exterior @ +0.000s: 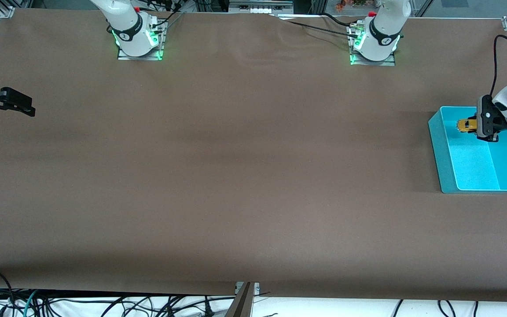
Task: Wind and store yellow beetle car
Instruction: 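Carry the car with the left gripper over the teal bin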
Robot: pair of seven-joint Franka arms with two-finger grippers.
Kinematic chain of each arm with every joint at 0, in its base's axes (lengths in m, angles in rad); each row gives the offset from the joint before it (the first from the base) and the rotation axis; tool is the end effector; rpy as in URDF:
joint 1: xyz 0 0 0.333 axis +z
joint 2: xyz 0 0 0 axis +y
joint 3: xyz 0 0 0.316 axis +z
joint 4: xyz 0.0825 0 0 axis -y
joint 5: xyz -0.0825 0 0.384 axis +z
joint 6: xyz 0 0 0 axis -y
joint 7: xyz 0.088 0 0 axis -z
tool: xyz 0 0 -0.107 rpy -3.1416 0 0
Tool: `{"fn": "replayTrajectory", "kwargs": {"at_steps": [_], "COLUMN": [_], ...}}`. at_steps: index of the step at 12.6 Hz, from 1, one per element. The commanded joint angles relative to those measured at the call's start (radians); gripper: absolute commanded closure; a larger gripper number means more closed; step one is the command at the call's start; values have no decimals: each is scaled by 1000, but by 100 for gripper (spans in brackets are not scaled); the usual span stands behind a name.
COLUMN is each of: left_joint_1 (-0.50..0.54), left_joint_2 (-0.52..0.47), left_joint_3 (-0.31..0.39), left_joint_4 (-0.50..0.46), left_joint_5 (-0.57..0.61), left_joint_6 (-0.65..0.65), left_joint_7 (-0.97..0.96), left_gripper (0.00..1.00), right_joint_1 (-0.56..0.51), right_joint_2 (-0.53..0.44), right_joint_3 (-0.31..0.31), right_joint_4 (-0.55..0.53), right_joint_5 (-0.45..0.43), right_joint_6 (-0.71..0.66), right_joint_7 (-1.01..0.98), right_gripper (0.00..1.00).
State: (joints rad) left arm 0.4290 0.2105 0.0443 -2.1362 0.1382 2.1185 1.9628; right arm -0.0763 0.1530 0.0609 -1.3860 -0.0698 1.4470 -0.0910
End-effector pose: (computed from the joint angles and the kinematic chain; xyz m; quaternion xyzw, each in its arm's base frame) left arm 0.4782 0.2518 0.2911 0.6998 -0.7028 -0.0947 0.0862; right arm 0.5883 -0.0202 0.6131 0.9979 0.0349 -0.0474 0.0277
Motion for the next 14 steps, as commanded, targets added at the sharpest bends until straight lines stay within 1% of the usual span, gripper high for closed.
{"fn": "replayTrajectory", "kwargs": {"at_steps": [1, 3, 7, 11, 12, 13, 14], "left_joint_1": [34, 48, 62, 77, 77, 76, 77], "left_joint_2": [38, 65, 141, 193, 194, 194, 193], "left_joint_3": [-7, -6, -7, -6, -6, -6, -6], "left_joint_4": [-11, -18, -19, -19, -19, -19, -19], "left_joint_5": [20, 20, 20, 20, 20, 20, 18], "left_joint_6": [52, 55, 112, 173, 175, 175, 173], "left_joint_7": [45, 45, 45, 45, 44, 44, 42], "left_gripper": [100, 100, 100, 100, 90, 49, 13], "right_joint_1": [-8, -7, -7, -8, -8, -8, -7], "right_joint_2": [-9, -9, -9, -9, -9, -9, -9], "right_joint_3": [0, 0, 0, 0, 0, 0, 0], "right_joint_4": [-8, -8, -8, -8, -8, -8, -7], "right_joint_5": [21, 21, 21, 21, 21, 21, 21], "right_joint_6": [6, 4, 4, 6, 6, 6, 6], "right_joint_7": [5, 5, 5, 5, 5, 5, 5], "right_gripper": [0, 0, 0, 0, 0, 0, 0]}}
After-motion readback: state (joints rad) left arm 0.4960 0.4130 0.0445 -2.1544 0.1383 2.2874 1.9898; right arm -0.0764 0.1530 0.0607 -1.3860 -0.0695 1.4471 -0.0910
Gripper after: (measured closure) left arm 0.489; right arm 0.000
